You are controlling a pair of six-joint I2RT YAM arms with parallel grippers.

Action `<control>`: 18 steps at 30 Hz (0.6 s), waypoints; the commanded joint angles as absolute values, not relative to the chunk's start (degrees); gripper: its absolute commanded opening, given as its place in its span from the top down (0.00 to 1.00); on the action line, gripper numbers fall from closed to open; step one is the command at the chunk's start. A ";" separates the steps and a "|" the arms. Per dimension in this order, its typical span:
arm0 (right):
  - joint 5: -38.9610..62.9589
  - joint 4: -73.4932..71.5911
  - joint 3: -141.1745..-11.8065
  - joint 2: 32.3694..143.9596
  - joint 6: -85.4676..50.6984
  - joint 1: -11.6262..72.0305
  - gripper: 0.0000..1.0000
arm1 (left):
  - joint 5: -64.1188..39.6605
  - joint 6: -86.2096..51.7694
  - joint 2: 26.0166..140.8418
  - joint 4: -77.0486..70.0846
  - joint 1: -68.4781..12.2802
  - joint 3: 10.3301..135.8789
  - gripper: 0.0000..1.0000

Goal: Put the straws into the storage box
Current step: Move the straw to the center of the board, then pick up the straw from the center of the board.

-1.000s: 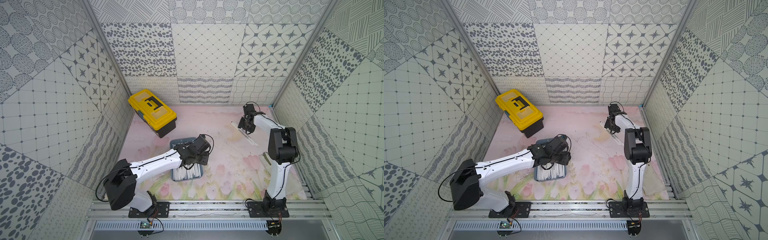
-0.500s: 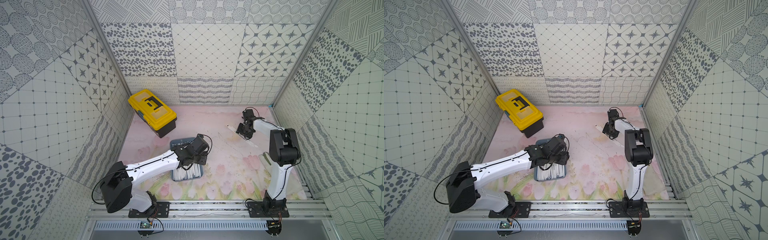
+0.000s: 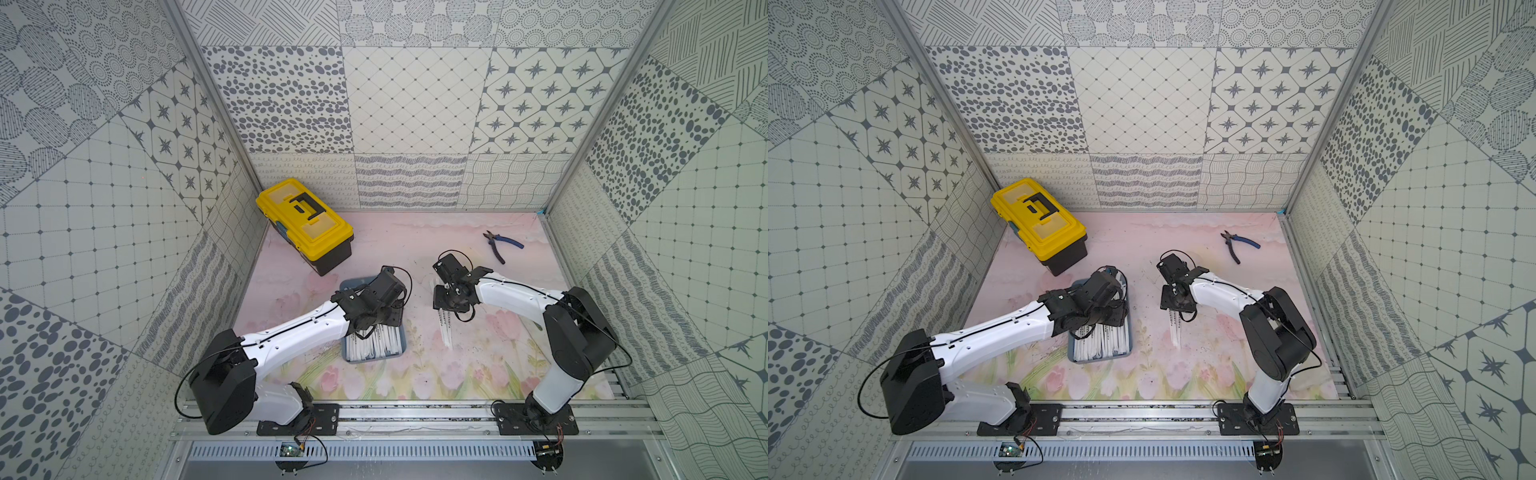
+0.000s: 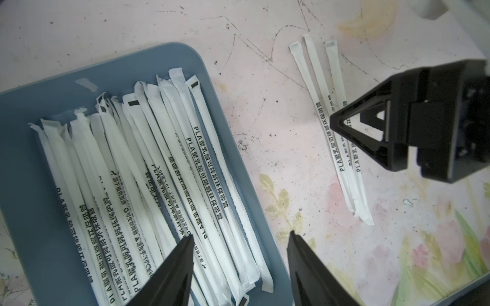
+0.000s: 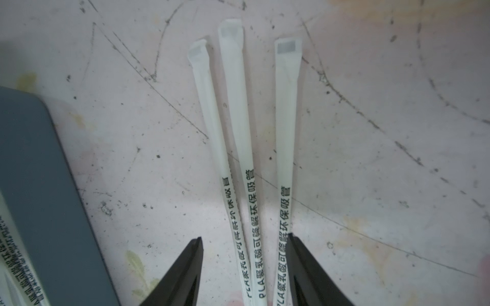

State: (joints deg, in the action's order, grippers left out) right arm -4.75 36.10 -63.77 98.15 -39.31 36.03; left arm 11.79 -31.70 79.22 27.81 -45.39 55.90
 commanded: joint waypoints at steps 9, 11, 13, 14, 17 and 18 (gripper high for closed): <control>-12.82 40.24 -73.52 105.89 -31.61 39.10 0.74 | 11.96 -32.30 77.78 28.16 -44.27 54.06 0.39; -13.69 40.07 -74.52 107.12 -31.05 39.08 0.75 | 11.91 -32.34 77.44 28.47 -44.19 53.80 0.39; -13.99 39.05 -74.60 107.70 -30.47 39.10 0.75 | 12.02 -32.20 77.11 28.53 -44.15 53.62 0.39; -14.06 39.09 -74.89 108.32 -30.13 39.11 0.75 | 12.05 -32.15 77.06 28.48 -44.04 53.46 0.39; -14.06 39.34 -75.78 110.19 -29.33 38.92 0.77 | 11.96 -31.99 77.01 28.44 -43.79 53.46 0.39; -13.96 39.14 -75.76 110.57 -29.27 38.74 0.77 | 11.95 -31.99 77.07 28.36 -43.67 53.51 0.39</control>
